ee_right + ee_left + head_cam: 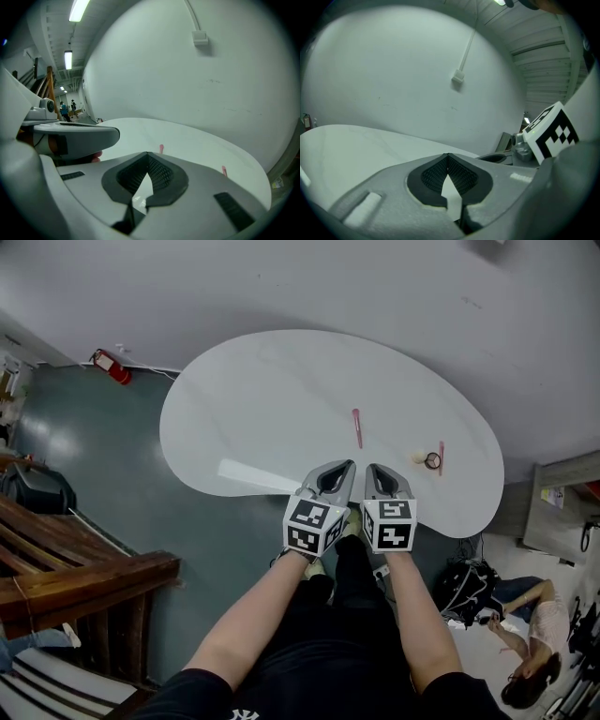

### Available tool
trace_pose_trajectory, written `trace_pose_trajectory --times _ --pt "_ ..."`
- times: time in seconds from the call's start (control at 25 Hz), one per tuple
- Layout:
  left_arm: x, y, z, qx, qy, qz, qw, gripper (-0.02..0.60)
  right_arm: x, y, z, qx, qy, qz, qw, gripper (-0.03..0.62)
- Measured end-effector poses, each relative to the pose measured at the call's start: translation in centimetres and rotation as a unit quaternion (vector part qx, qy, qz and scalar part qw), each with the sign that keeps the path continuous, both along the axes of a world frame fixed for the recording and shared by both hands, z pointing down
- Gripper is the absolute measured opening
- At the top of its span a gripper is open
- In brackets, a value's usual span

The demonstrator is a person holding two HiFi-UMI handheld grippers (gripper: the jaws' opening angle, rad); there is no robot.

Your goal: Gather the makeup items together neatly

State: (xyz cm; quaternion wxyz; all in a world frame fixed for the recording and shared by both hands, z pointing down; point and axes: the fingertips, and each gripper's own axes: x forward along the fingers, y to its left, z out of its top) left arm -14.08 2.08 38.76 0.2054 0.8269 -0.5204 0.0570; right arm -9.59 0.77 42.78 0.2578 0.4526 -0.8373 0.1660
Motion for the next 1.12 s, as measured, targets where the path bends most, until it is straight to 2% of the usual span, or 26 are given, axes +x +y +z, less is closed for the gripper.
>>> trace_pose_trajectory --times 0.44,0.96,1.04,1.12 --pt "-0.7 -4.8 6.5 -0.059 -0.004 -0.029 0.9978 0.008 -1.6 -5.2 6.6 -0.061 0.004 -0.032 0.998 0.017" --pt "-1.9 -8.1 12.1 -0.112 -0.002 -0.060 0.9919 0.008 -2.2 -8.3 12.6 -0.117 0.018 -0.051 0.992 0.021" --pt "-2.0 -8.3 12.6 -0.118 -0.002 -0.063 0.9911 0.008 -2.4 -8.5 13.2 -0.124 0.020 -0.052 0.991 0.033" --pt "-2.1 -8.4 13.0 -0.121 -0.001 -0.065 0.9905 0.008 -2.5 -8.8 13.6 -0.129 0.025 -0.053 0.990 0.073"
